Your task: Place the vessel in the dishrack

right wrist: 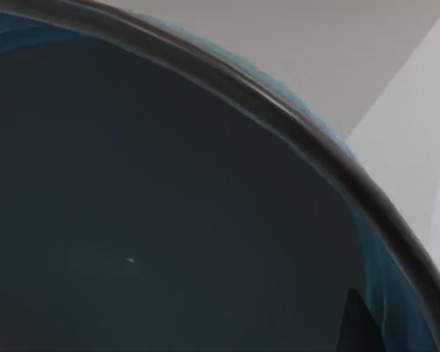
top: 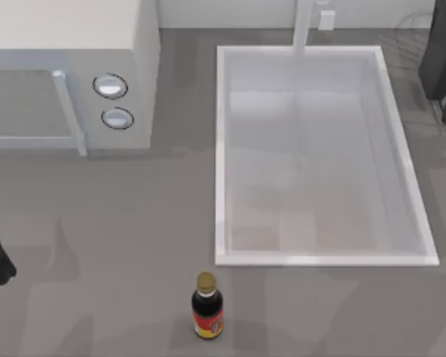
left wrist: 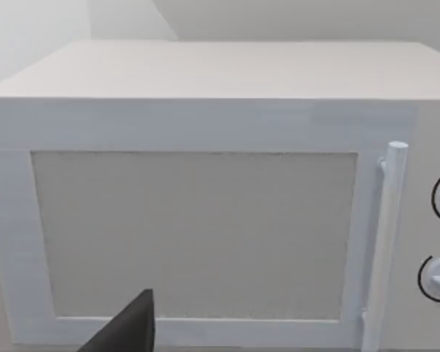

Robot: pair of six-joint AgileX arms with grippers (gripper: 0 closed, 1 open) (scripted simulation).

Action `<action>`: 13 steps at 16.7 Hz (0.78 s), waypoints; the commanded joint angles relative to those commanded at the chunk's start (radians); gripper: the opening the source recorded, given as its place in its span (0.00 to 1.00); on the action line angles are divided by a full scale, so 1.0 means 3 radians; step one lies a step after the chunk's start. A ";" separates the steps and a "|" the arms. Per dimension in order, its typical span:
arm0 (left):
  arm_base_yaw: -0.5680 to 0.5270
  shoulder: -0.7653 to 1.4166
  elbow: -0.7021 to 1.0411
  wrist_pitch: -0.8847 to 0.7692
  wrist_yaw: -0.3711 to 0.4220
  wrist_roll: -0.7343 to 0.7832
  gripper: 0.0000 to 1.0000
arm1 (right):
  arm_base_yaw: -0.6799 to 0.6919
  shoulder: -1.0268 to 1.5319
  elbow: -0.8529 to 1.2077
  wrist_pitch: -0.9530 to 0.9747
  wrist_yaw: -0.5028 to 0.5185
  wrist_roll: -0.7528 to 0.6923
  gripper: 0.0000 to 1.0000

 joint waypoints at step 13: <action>0.0000 0.0000 0.0000 0.0000 0.0000 0.0000 1.00 | 0.0011 0.0019 -0.0007 0.0020 0.0009 0.0000 0.60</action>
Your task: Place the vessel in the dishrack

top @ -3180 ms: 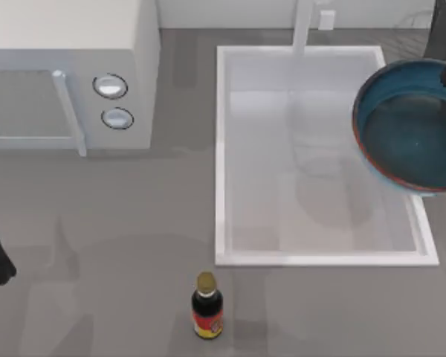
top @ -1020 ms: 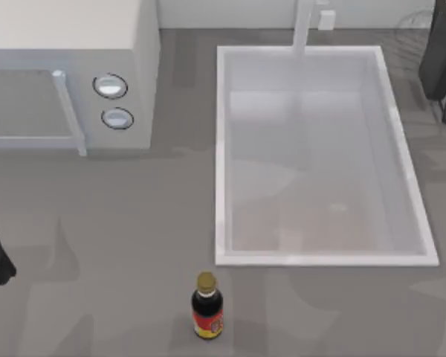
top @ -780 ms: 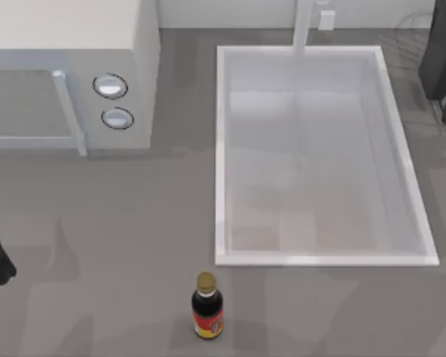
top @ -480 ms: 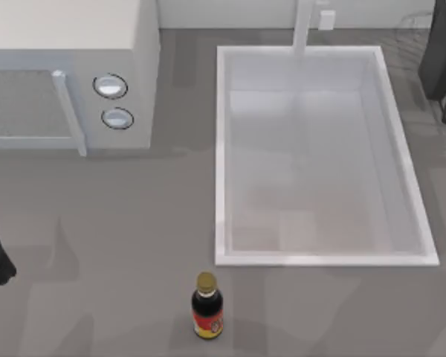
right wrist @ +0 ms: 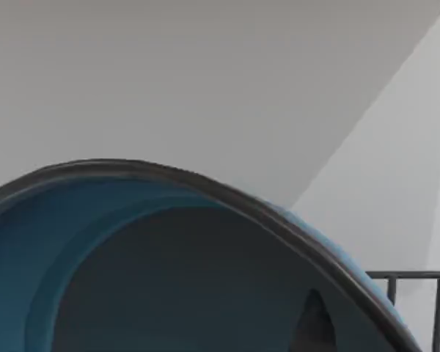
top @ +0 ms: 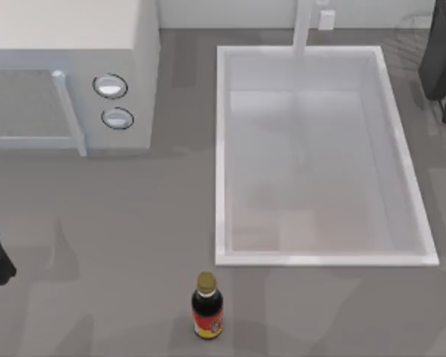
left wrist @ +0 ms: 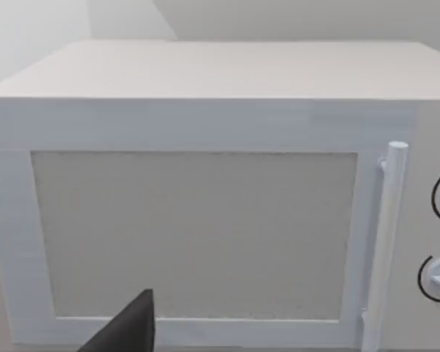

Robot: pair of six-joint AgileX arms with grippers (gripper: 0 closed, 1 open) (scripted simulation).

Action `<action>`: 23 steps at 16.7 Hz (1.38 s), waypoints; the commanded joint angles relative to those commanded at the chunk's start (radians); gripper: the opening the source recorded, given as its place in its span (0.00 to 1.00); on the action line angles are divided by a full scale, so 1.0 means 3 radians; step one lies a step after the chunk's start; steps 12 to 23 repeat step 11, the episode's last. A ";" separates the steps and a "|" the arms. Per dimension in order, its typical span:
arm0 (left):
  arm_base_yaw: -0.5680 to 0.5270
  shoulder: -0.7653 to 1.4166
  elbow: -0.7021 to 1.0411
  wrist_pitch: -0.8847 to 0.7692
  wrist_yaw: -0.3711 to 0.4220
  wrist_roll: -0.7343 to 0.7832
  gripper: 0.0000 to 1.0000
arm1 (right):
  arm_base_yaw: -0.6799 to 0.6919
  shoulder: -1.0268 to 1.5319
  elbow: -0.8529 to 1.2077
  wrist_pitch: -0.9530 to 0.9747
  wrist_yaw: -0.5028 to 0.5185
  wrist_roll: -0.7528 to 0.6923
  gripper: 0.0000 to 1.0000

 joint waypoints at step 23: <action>0.0000 0.0000 0.0000 0.0000 0.0000 0.0000 1.00 | 0.0000 0.0000 0.0000 0.0000 0.0000 0.0000 1.00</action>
